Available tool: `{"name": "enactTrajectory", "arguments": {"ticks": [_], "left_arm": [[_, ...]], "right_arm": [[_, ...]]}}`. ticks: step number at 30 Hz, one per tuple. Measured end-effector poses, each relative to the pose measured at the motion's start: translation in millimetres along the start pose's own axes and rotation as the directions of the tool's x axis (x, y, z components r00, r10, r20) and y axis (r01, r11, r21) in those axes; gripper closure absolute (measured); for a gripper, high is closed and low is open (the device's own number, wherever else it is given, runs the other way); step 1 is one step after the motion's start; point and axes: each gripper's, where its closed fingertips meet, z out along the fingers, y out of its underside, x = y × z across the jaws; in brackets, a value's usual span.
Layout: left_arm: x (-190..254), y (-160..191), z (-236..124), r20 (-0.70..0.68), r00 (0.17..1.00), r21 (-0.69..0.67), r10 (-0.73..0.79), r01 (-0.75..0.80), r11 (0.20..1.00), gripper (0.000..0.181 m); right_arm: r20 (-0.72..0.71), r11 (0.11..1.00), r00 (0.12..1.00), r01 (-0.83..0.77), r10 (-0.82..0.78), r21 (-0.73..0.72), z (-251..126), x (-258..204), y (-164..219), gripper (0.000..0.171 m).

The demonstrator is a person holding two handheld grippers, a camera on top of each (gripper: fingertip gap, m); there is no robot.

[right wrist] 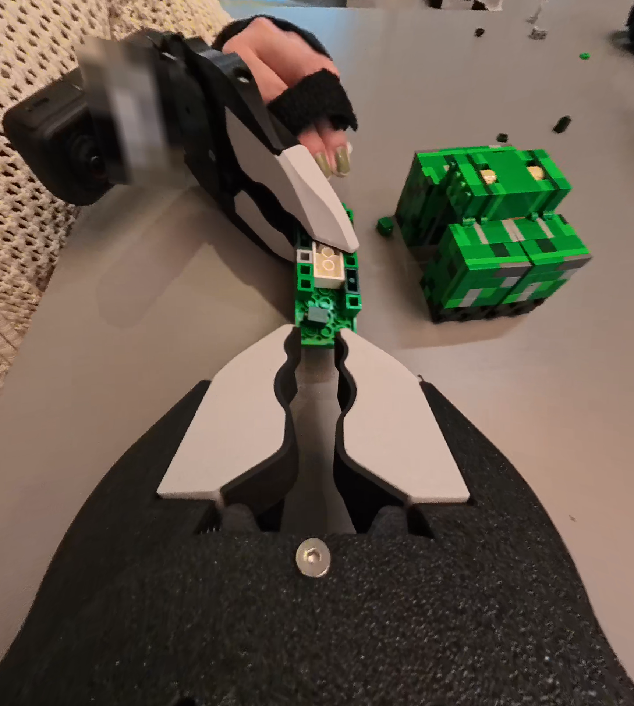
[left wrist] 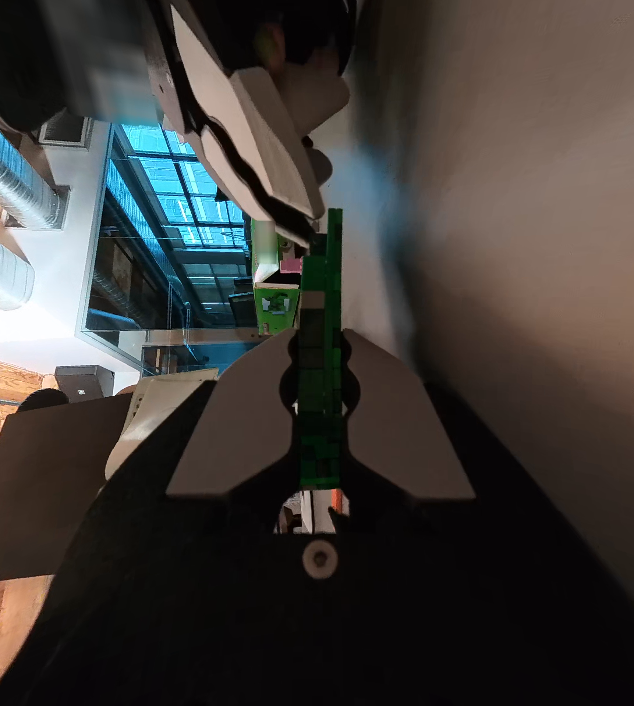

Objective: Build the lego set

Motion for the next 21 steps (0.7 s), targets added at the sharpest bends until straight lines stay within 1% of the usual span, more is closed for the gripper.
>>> {"name": "enactTrajectory", "arguments": {"ticks": [3,8,11,13,17,19,21], "left_arm": [[-0.4,-1.2,-0.6,0.006,1.0,0.008,0.006,-0.006,1.0,0.164],[-1.0,-3.3,-1.3,0.014,1.0,0.018,0.015,-0.016,1.0,0.164],[-1.1,-4.4,-1.6,0.016,1.0,0.022,0.017,-0.017,1.0,0.164],[-0.8,-4.8,-1.7,0.012,1.0,0.024,0.017,-0.017,1.0,0.164],[0.5,-4.0,-1.5,-0.002,1.0,0.019,0.006,-0.006,1.0,0.164],[2.8,-4.2,-1.5,-0.026,1.0,0.02,-0.009,0.01,1.0,0.164],[4.4,-3.5,-1.2,-0.049,0.998,0.015,-0.032,0.033,0.999,0.164]], "right_arm": [[0.058,0.999,0.997,-0.043,0.042,0.011,3.1,-5.6,-0.6,0.156],[0.088,0.993,0.992,-0.096,0.09,0.072,-1.8,-4.4,-8.3,0.158],[0.092,0.996,0.993,-0.081,0.077,0.044,1.6,-7.2,-5.6,0.158],[0.079,0.999,0.996,-0.05,0.049,0.015,5.9,-8.9,-3.1,0.159],[0.023,1.0,0.999,0.029,-0.029,0.01,6.9,-6.3,-5.4,0.16],[-0.042,0.992,0.991,0.126,-0.126,-0.006,5.1,-2.3,-5.7,0.161],[-0.109,0.96,0.954,0.278,-0.28,-0.032,3.9,-1.7,-7.6,0.16]]}}
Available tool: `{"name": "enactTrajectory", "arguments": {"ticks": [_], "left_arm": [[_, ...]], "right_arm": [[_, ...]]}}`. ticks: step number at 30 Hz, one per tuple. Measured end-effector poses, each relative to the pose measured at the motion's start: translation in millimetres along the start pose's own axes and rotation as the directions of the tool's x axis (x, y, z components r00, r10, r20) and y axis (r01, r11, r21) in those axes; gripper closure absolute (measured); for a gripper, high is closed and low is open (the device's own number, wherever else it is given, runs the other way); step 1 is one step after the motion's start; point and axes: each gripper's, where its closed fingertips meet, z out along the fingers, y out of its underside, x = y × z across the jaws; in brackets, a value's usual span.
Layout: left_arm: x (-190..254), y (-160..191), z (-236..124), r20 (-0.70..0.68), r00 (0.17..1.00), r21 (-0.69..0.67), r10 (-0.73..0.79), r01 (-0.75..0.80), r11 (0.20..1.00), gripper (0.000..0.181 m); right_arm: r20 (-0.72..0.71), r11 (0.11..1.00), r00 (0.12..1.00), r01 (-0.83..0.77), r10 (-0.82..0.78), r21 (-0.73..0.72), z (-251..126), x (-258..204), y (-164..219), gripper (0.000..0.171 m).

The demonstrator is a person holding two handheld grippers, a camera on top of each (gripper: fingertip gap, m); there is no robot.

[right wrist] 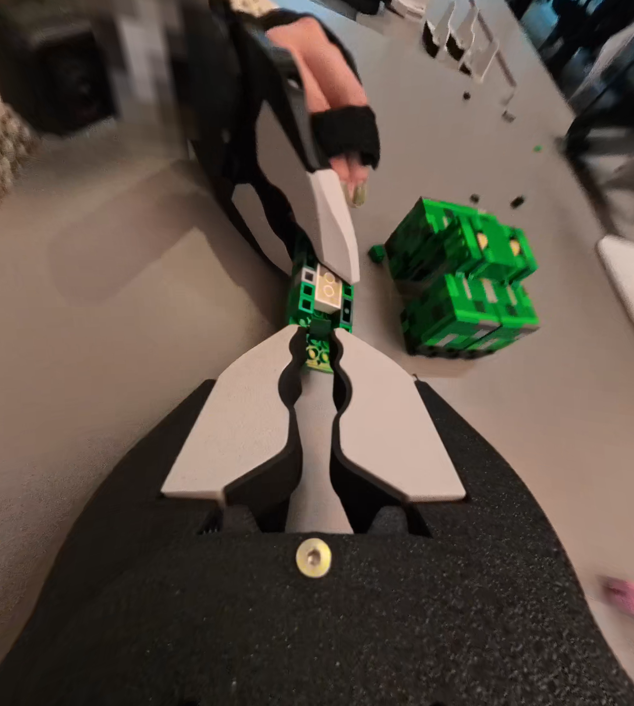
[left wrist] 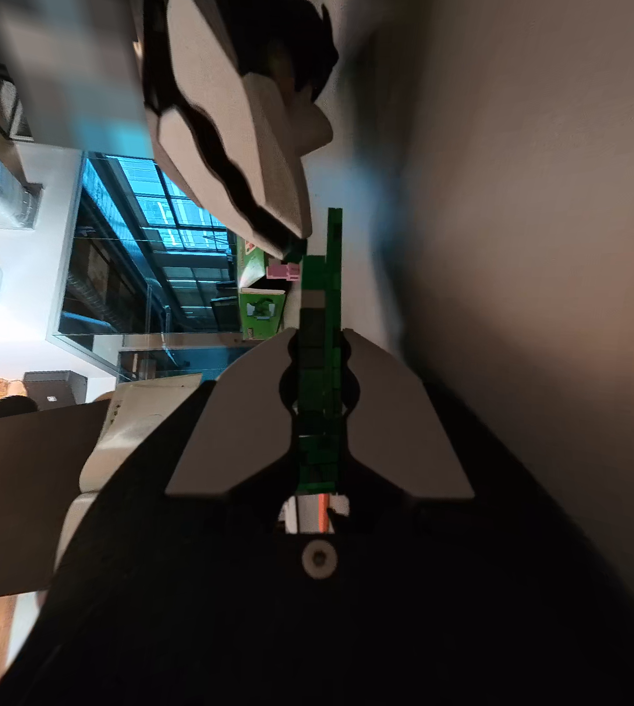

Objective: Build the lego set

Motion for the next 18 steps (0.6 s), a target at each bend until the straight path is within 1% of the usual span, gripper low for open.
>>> {"name": "enactTrajectory", "arguments": {"ticks": [2,4,7,13,18], "left_arm": [[1.8,1.0,0.5,-0.028,0.999,-0.002,-0.037,0.037,0.999,0.164],[3.0,2.3,1.2,-0.047,0.997,-0.006,-0.066,0.066,0.998,0.164],[3.6,2.9,1.6,-0.055,0.996,-0.008,-0.076,0.075,0.997,0.164],[4.6,3.2,1.7,-0.061,0.995,-0.012,-0.075,0.074,0.997,0.164],[5.4,3.9,2.1,-0.07,0.994,-0.018,-0.084,0.083,0.996,0.164]], "right_arm": [[-0.053,0.987,0.985,0.163,-0.163,-0.014,0.4,-2.5,-3.3,0.16],[-0.113,0.951,0.944,0.304,-0.309,-0.056,2.2,-1.6,-4.1,0.16],[-0.175,0.89,0.875,0.431,-0.452,-0.145,4.7,2.7,-2.3,0.16],[-0.175,0.818,0.803,0.535,-0.57,-0.21,6.5,0.4,0.2,0.16],[-0.174,0.803,0.788,0.552,-0.59,-0.223,6.7,0.0,1.3,0.16]]}}
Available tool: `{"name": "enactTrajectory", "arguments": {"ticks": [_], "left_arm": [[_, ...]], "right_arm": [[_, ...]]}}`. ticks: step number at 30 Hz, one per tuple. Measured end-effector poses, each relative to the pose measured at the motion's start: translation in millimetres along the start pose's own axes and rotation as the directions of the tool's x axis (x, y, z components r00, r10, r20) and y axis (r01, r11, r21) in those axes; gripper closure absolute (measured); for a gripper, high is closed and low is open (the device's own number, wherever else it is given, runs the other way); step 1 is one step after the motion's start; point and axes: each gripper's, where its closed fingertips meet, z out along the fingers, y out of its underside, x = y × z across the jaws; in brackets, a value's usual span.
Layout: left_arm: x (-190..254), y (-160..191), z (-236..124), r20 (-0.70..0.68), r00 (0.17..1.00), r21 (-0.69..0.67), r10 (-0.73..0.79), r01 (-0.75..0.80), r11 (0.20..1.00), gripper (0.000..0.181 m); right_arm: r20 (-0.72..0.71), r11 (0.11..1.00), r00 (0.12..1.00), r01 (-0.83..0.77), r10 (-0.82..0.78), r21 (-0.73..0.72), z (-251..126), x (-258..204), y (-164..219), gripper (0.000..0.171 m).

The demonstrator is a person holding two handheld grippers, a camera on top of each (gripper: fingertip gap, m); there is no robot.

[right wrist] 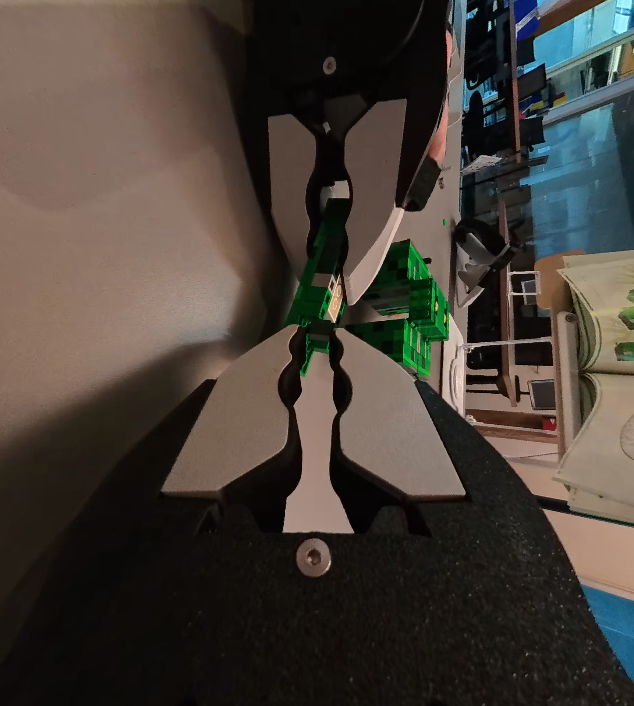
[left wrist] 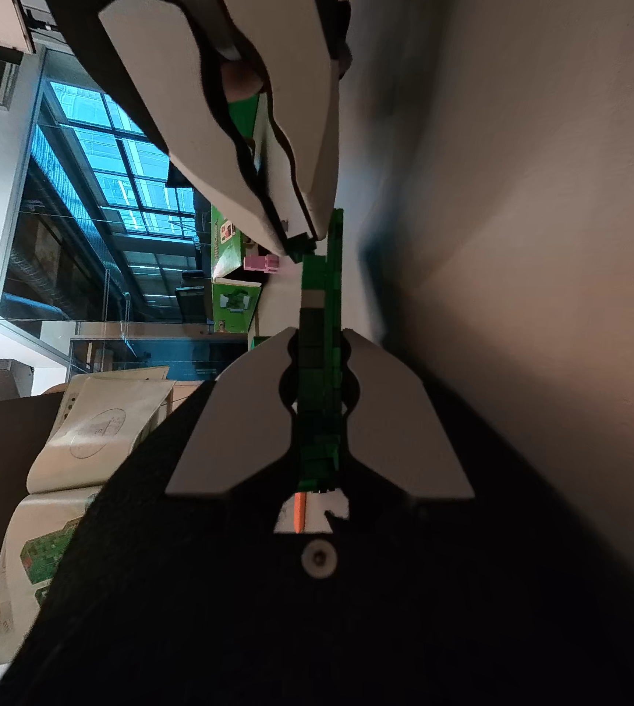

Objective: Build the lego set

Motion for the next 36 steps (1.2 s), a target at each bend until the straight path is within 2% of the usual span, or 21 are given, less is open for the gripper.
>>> {"name": "enactTrajectory", "arguments": {"ticks": [18,25,28,31,36], "left_arm": [[2,-1,0,-0.007,1.0,-0.002,-0.004,0.004,1.0,0.164],[1,-4,-2,0.022,0.999,0.015,0.036,-0.037,0.999,0.164],[2,-5,-3,0.02,0.999,0.016,0.05,-0.051,0.999,0.164],[3,-4,-2,0.004,0.999,0.01,0.039,-0.039,0.999,0.164],[3,-2,-2,-0.008,1.0,-0.014,0.014,-0.014,1.0,0.164]], "right_arm": [[0.13,0.972,0.966,-0.232,0.225,0.041,3,-10,-1,0.155],[0.214,0.807,0.795,-0.589,0.568,0.046,-7,4,17,0.155],[0.142,0.772,0.762,-0.635,0.632,-0.024,-5,8,41,0.157],[0.143,0.729,0.715,-0.68,0.684,-0.084,-1,4,51,0.16],[0.166,0.577,0.556,-0.804,0.815,-0.144,6,3,53,0.16]]}}
